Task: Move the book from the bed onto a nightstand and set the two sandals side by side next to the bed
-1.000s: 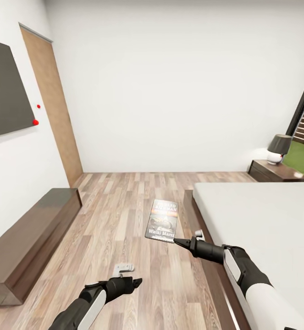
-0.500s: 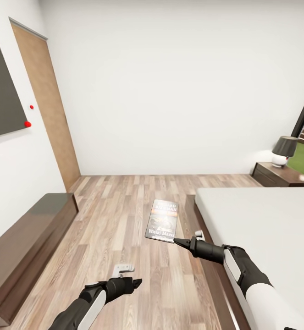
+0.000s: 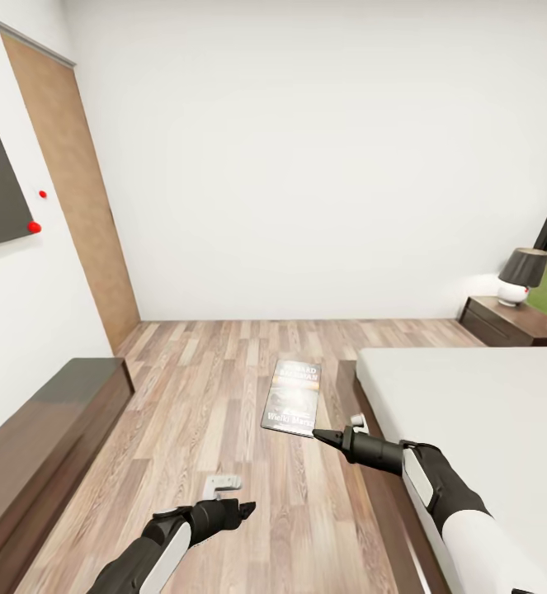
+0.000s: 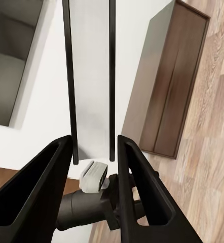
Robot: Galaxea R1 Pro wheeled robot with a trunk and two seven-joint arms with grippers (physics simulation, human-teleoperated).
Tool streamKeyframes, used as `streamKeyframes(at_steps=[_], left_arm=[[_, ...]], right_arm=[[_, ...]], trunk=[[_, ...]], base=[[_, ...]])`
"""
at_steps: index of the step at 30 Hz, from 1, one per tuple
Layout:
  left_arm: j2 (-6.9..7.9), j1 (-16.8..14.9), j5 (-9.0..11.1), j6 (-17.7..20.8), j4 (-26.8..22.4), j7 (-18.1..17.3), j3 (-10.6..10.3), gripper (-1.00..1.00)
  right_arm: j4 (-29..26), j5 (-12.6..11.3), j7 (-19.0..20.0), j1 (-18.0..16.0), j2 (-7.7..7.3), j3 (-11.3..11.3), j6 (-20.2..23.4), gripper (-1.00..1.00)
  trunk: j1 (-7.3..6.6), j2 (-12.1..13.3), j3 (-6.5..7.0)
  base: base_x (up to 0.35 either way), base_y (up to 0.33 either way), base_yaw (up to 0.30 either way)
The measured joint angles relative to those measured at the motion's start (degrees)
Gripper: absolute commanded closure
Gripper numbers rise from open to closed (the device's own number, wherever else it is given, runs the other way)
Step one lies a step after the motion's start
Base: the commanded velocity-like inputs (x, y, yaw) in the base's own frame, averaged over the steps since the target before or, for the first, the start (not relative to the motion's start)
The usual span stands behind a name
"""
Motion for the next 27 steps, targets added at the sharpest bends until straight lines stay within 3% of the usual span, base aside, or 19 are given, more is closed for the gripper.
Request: streamKeyframes(at_steps=[27], left_arm=[[0.0, -0.03, 0.01, 0.01, 0.0, 0.0, -0.04, -1.0]], right_arm=[[0.0, -0.01, 0.0, 0.0, 0.0, 0.01, 0.0, 1.0]], trunk=[[0.0, 0.0, 0.0]], base=[[0.328, 0.106, 0.0]])
